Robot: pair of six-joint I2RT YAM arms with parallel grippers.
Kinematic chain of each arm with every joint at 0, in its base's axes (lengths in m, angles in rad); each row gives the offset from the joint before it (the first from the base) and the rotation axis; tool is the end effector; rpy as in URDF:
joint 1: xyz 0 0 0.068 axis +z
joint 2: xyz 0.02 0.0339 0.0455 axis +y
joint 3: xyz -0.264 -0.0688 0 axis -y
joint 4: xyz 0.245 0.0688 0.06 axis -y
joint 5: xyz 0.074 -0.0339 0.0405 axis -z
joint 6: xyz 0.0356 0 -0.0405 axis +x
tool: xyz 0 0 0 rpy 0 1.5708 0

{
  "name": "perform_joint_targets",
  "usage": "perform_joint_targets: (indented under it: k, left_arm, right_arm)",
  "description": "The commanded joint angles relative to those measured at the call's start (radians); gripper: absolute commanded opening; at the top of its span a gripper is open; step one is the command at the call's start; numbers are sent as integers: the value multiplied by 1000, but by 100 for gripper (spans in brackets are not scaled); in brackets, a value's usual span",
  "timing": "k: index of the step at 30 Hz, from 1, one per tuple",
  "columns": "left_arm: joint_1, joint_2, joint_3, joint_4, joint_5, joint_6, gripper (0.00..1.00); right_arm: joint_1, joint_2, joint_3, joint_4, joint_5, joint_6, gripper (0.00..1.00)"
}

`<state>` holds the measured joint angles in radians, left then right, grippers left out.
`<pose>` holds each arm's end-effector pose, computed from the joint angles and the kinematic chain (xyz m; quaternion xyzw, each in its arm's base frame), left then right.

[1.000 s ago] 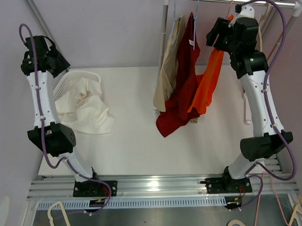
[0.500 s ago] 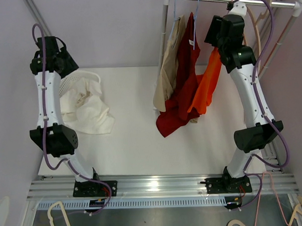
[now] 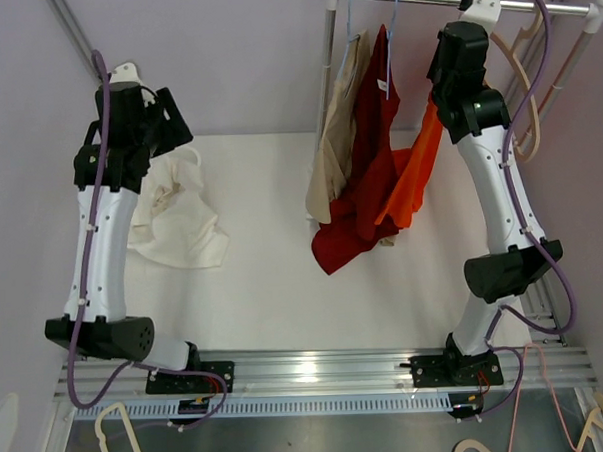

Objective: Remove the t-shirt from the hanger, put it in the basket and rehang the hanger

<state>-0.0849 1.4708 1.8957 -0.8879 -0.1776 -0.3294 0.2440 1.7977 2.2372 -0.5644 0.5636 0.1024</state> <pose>0.2892 -0.0183 0.4831 -0.1496 0.8351 -0.0339 0.5282 0.3722 0.0731 0.5163 0.1326 0.7315 -0.0959 0.6619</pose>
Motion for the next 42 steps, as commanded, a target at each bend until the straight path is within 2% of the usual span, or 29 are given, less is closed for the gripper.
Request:
perform_joint_targets:
  k: [1,2,5,7,11,12,13,16,18,20,21,27,33,36,38,40,42]
  left_arm:
    - [-29,-91,-43,64,42,38,78]
    - [-36,-108,-53,70,64,49,80]
    - [-53,-174,-121,92,98,53,81]
    - [-59,-205,-180,118,107,58,86]
    - [-64,-268,-231,129,134,73,86]
    - [-65,-276,-236,129,138,75,86]
    - [-73,-283,-247,130,144,78,86]
    - [-104,-325,-286,182,184,102,86]
    - [-130,-357,-329,259,263,145,87]
    - [-168,-369,-371,297,296,167,93]
    - [-179,-374,-388,328,335,171,99]
    - [-222,-411,-446,415,412,176,100]
    - [-249,-417,-448,417,449,168,100]
    - [-318,-418,-455,437,416,182,99]
    - [-418,-415,-457,457,283,223,99]
    - [-543,-406,-451,471,201,280,100]
    - [-623,-391,-442,495,98,312,100]
  right_arm:
    - [3,29,50,29,50,-13,26]
    - [1,35,50,32,48,-13,27]
    - [1,43,53,31,36,-10,41]
    - [3,48,56,28,32,-4,43]
    - [3,54,58,26,41,-1,29]
    - [1,55,59,27,44,-1,9]
    - [1,57,64,26,45,-1,0]
    - [3,61,79,26,44,-6,0]
    - [5,66,122,21,41,-15,0]
    - [8,78,165,11,44,-42,0]
    - [9,80,197,11,42,-49,0]
    - [20,22,200,57,9,-98,0]
    - [29,-82,162,-34,-11,-107,0]
    - [63,-205,20,4,-7,-87,0]
    - [92,-262,-54,43,2,-98,0]
    - [100,-309,-50,28,-1,-95,0]
    - [107,-327,-15,-41,-17,-75,0]
